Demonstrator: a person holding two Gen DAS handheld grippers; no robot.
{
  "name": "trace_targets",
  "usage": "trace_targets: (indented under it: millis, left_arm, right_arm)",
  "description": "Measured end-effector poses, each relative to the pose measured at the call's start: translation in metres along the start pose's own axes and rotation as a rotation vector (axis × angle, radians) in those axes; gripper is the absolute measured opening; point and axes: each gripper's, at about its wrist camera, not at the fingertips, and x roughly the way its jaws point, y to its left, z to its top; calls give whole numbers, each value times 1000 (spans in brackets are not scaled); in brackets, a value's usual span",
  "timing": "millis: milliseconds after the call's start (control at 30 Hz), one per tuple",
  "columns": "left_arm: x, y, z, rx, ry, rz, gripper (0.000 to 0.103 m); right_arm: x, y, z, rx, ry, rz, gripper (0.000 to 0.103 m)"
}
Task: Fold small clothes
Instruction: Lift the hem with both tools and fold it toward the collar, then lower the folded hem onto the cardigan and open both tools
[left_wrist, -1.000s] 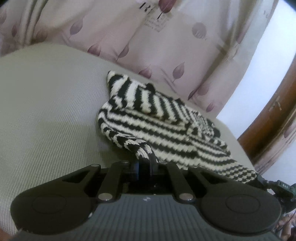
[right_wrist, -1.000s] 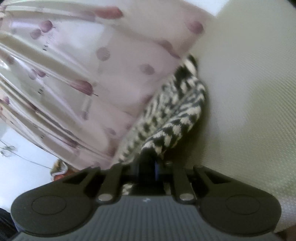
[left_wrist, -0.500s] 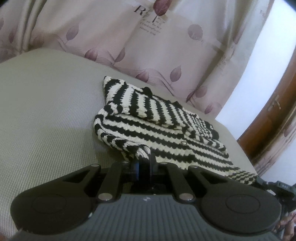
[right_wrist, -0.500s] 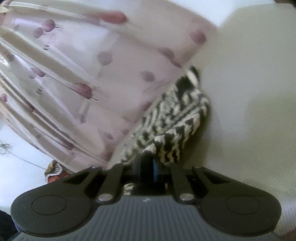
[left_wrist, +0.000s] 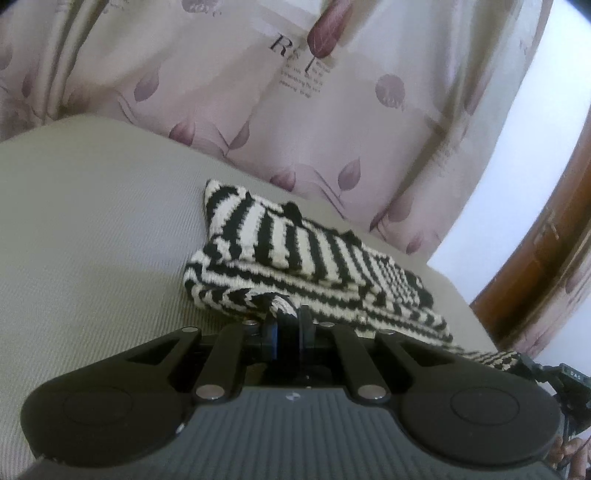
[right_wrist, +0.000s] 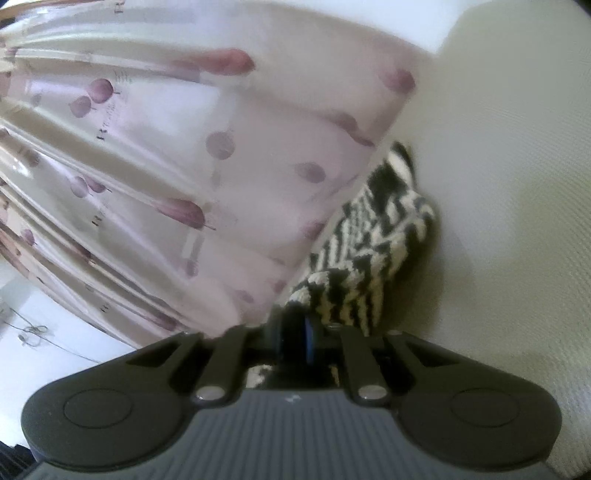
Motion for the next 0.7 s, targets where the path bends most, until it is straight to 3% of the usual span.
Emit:
trace_targets:
  millis: [333, 700]
  left_arm:
    - [19, -9, 49, 1, -102, 3, 9]
    - [69, -11, 99, -16, -155, 49, 9]
  right_arm:
    - [42, 8, 45, 15, -65, 66, 12]
    - [94, -8, 97, 64, -137, 28, 12]
